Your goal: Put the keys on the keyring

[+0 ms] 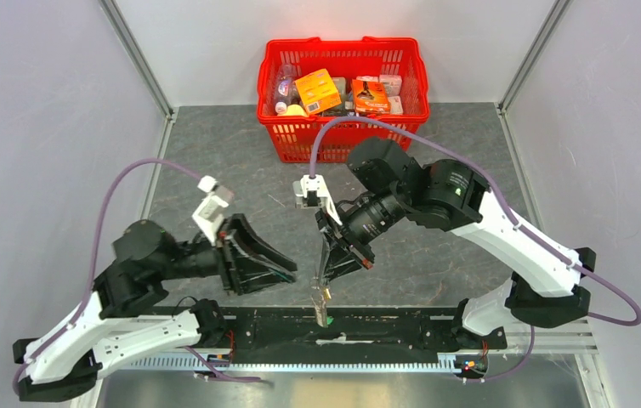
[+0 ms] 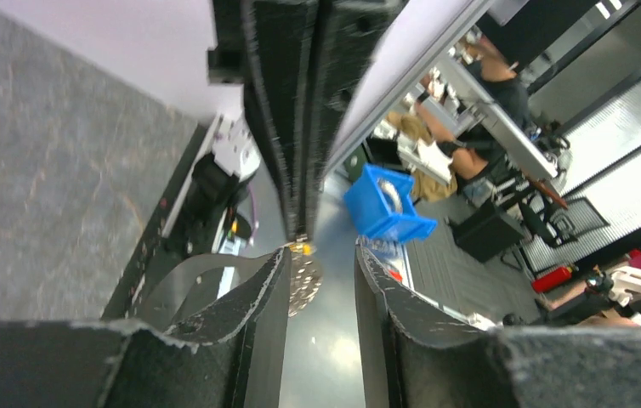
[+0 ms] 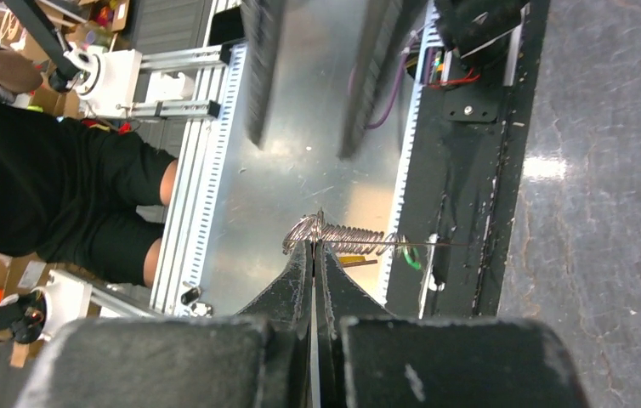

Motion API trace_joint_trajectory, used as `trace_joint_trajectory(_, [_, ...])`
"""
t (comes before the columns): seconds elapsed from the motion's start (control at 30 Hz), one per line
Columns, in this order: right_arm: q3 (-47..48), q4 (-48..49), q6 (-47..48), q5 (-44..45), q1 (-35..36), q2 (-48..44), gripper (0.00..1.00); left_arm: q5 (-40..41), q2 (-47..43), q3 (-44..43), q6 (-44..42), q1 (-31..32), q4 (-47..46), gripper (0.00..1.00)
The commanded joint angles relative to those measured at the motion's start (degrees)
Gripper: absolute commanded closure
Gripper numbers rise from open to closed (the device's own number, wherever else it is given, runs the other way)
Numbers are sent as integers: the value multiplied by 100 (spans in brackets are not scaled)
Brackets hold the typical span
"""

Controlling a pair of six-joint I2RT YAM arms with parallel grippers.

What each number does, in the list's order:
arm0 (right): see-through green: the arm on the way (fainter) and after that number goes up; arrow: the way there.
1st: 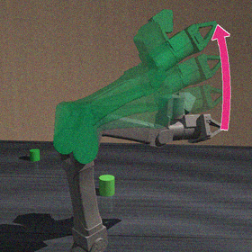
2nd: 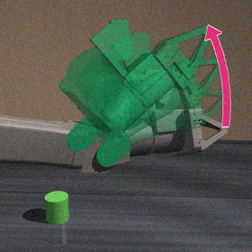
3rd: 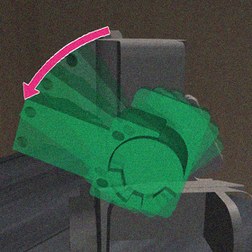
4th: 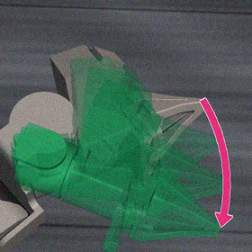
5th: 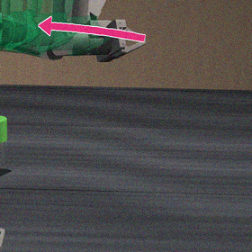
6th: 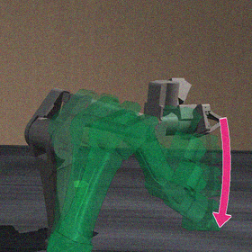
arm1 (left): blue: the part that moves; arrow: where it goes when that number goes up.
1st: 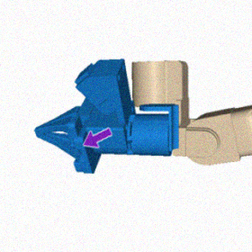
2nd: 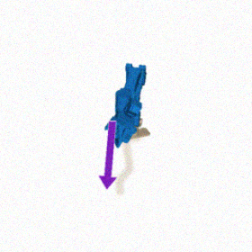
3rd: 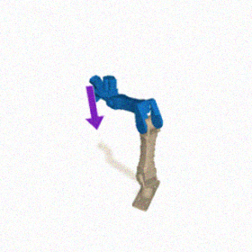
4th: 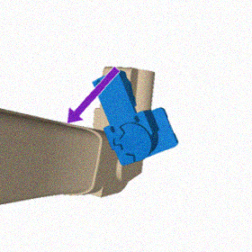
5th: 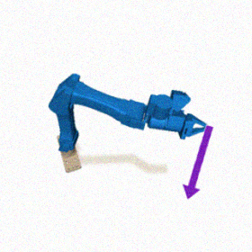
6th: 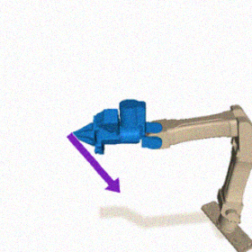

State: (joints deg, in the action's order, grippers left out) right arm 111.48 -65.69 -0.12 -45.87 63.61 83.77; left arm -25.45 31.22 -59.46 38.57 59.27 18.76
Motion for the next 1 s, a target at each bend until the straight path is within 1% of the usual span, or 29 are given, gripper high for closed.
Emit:
trace_joint_trajectory(0.0, [417, -460, 331, -551, 53, 84, 100, -558, 431, -118, 5, 0, 469, 60])
trace_joint_trajectory(0.13, [456, -650, 430, -612, 89, 178, 100, -610, 660, -147, -26, 6, 651, 60])
trace_joint_trajectory(0.5, [383, -748, 592, -591, 142, 310, 100, -774, 671, -106, 56, 6, 490, 60])
trace_joint_trajectory(0.67, [377, -523, 479, -487, 168, 414, 100, -888, 667, 11, 167, 3, 324, 60])
trace_joint_trajectory(0.97, [623, -288, 355, -340, 202, 603, 100, -996, 640, 162, 213, 4, 312, 60])
